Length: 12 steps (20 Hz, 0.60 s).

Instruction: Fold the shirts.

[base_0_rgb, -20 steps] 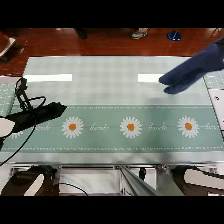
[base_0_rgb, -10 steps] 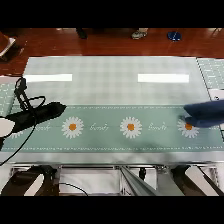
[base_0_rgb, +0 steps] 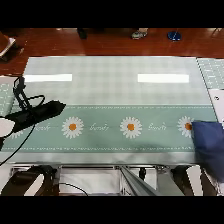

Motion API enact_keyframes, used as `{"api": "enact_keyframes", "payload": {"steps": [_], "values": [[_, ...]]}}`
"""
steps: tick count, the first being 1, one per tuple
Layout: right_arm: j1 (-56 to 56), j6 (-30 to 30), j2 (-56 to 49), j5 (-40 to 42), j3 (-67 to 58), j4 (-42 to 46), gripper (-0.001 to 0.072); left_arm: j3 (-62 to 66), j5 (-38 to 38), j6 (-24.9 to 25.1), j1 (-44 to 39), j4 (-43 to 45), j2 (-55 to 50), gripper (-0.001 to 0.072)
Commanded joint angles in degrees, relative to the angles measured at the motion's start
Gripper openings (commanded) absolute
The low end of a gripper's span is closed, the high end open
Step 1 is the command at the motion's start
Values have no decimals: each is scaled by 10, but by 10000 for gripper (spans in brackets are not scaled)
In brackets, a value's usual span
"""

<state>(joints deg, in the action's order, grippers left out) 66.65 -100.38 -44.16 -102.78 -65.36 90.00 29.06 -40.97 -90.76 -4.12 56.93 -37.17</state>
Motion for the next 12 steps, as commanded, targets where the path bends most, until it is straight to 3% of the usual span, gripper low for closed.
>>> {"api": "enact_keyframes", "payload": {"steps": [1, 3, 5, 7, 9, 12], "values": [[6, -5, 6, 48, 5, 1, 409, 1, 28, 0, 0, 0, 0, 16], [6, -6, -11, 86, -36, -71, 380, 16, 55, 0, 2, 0, -2, 15], [6, -5, -47, 118, -96, -195, 229, 67, 59, 0, 2, 0, -21, 15], [-29, 18, -89, 169, -154, -357, 24, 149, 57, 3, 0, 0, -62, 15], [-134, 51, -126, 240, -200, -446, 23, 256, 30, 30, -7, -20, -118, 15], [-377, 127, -161, 316, -217, -386, 23, 417, -36, 67, -68, -32, -207, 15]]}}
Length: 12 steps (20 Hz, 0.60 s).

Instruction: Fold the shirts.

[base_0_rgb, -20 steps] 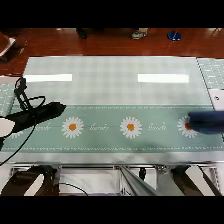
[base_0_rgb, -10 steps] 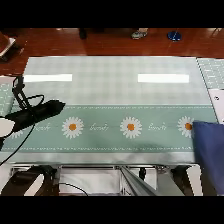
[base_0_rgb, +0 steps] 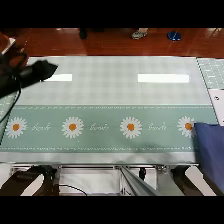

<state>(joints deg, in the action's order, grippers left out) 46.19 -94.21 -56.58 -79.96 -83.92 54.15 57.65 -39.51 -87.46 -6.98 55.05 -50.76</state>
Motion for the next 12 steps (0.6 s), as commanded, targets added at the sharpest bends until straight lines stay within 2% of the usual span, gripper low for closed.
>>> {"api": "enact_keyframes", "payload": {"steps": [1, 4, 6, 8, 12], "values": [[-257, 67, -50, 89, -31, 37, 24, 162, -70, 49, -68, -12, -92, 15], [-500, 30, -91, 98, 14, 289, 23, 160, -94, 51, -161, 58, -135, 15], [-584, -50, -114, 118, 89, 436, 22, 113, -97, -18, -195, 151, -160, 15], [-579, -113, -140, 113, 155, 461, 22, 73, -112, -71, -187, 216, -182, 15], [-554, -110, -150, 110, 190, 434, 23, 62, -131, -74, -152, 221, -189, 16]]}}
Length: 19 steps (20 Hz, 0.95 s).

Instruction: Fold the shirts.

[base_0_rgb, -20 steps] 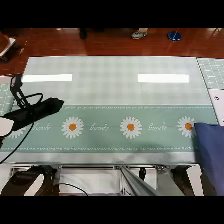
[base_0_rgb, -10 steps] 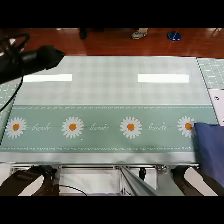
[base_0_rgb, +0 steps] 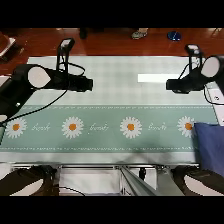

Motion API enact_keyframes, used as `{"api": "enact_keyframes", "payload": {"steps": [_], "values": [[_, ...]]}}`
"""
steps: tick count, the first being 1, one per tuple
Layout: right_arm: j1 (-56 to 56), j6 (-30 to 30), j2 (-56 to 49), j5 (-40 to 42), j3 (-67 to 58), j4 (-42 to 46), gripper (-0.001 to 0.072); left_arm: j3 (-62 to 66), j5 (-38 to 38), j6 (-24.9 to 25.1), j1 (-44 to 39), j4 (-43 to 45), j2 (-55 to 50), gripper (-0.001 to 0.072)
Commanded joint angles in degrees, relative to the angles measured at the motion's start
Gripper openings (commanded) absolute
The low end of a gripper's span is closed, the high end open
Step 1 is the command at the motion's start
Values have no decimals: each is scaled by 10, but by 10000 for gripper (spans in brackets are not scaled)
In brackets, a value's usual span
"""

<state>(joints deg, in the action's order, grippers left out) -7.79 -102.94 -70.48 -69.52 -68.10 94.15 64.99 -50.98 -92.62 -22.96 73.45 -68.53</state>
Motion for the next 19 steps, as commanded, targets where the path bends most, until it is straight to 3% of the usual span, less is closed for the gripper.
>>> {"api": "enact_keyframes", "payload": {"steps": [1, 19], "values": [[-14, -19, -6, 6, 32, 33, 23, -12, -17, -22, 9, 37, -11, 16], [-13, -12, 15, -9, 32, 39, 23, -12, -35, -22, 8, 37, -16, 17]]}}
